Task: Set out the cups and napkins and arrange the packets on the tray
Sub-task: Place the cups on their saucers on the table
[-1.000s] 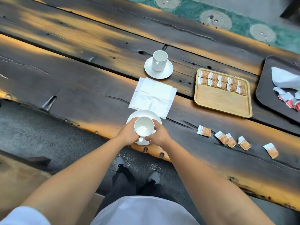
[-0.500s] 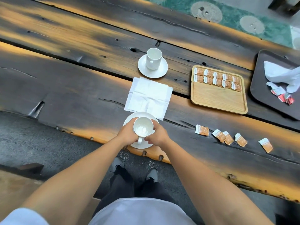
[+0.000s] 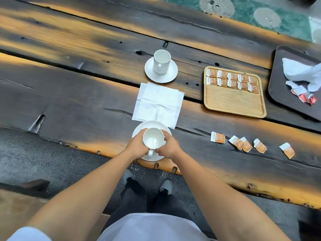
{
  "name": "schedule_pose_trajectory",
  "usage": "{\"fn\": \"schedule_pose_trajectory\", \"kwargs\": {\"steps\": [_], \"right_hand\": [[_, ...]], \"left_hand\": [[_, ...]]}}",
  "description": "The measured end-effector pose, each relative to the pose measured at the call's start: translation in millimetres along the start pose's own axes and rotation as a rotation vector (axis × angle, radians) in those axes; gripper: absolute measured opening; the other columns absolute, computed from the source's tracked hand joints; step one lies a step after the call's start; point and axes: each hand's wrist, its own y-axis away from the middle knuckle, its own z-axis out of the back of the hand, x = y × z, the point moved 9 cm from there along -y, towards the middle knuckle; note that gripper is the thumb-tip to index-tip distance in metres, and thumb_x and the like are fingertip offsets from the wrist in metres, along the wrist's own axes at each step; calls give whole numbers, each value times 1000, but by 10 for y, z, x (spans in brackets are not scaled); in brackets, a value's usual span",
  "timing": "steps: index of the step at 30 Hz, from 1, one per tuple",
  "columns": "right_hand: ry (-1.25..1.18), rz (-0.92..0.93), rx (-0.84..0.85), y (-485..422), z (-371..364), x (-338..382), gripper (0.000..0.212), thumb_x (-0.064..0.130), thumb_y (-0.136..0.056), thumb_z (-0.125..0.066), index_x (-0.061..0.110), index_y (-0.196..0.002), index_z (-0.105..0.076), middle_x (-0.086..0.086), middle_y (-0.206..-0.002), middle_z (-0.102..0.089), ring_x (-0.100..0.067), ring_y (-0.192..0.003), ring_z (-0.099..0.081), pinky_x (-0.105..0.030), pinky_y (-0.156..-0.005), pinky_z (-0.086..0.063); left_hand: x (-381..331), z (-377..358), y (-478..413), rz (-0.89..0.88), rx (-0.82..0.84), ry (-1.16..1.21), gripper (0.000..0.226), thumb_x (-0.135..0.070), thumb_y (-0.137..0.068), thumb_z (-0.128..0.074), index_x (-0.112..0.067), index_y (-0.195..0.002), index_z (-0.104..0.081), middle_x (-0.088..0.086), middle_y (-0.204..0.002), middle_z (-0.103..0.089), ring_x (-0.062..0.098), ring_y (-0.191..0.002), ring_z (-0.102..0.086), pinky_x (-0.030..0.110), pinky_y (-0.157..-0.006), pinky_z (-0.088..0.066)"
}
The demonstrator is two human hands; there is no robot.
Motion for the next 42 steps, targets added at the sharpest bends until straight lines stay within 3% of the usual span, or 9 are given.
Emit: {"fn": "schedule_pose_trajectory", "kwargs": {"steps": [7,12,16,25,29,33,37,39,42], "right_hand": [[31,14,5,-17,0,17,83,1,-79,-71,30,-149,-37,-7,-143,-50,-34,-120,-58,-45,-95,-54],[24,2,3,-4,-2,2,80,-1,-80,-69,29,-148,-39,-8,-144,-48,-35,-118,-60,-41,-89,-56],[38,17,-4,12,9,-7,78,-1,-78,-70,26,-146,-41,-9,-141,-51,-33,-119,-58,-46,-94,-55],[33,-18,31,-20,16,-51,88,-2,-81,-71,24,-153,-29,-12,-146,-46,-35,-120,-58,-48,-95,-55],[96,-16,25,-37,76,-45,80,0,-86,-62,23,-154,-26,-14,-146,-44,-36,-123,-56,-47,-98,-52],[95,-47,26,-40,182,-38,68,-1,-90,-49,19,-152,-30,-16,-142,-43,-36,-115,-60,-50,-94,-55],[113,-36,7,-21,339,68,50,4,-93,-43,16,-141,-45,-17,-139,-46,-36,-105,-65,-48,-88,-58],[131,-5,6,-1,409,161,46,5,-92,-42,14,-135,-52,-17,-137,-49,-36,-101,-66,-45,-83,-60],[149,47,-4,23,532,275,40,7,-90,-42,12,-125,-61,-17,-131,-54,-33,-91,-67,-35,-64,-58]], "left_hand": [[22,19,-23,20,-13,-34,77,-6,-71,-64,-36,-138,-42,2,-124,-61,31,-112,-55,42,-88,-53],[21,40,-25,16,-25,-63,75,-5,-70,-66,-31,-137,-44,4,-125,-63,32,-113,-55,39,-89,-51],[6,30,-26,14,-18,-100,76,-6,-71,-67,-30,-139,-44,4,-126,-63,32,-114,-55,38,-90,-50],[7,91,18,14,-22,-81,81,-4,-71,-69,-29,-142,-41,9,-131,-60,32,-121,-53,35,-87,-50],[50,179,29,48,-22,-104,82,4,-74,-63,-29,-144,-39,8,-133,-58,31,-113,-57,31,-70,-49],[38,341,51,77,-68,-78,60,6,-80,-56,-22,-132,-51,5,-120,-60,29,-104,-58,36,-67,-58],[-105,518,83,70,-148,-74,24,-2,-84,-52,-19,-95,-64,7,-99,-68,28,-97,-65,39,-79,-57],[-212,561,97,59,-161,-87,21,-4,-86,-52,-22,-83,-63,6,-93,-69,26,-90,-67,34,-72,-56],[-368,545,105,41,-160,-81,22,-3,-86,-51,-21,-81,-63,7,-90,-69,24,-88,-68,28,-64,-51]]}}
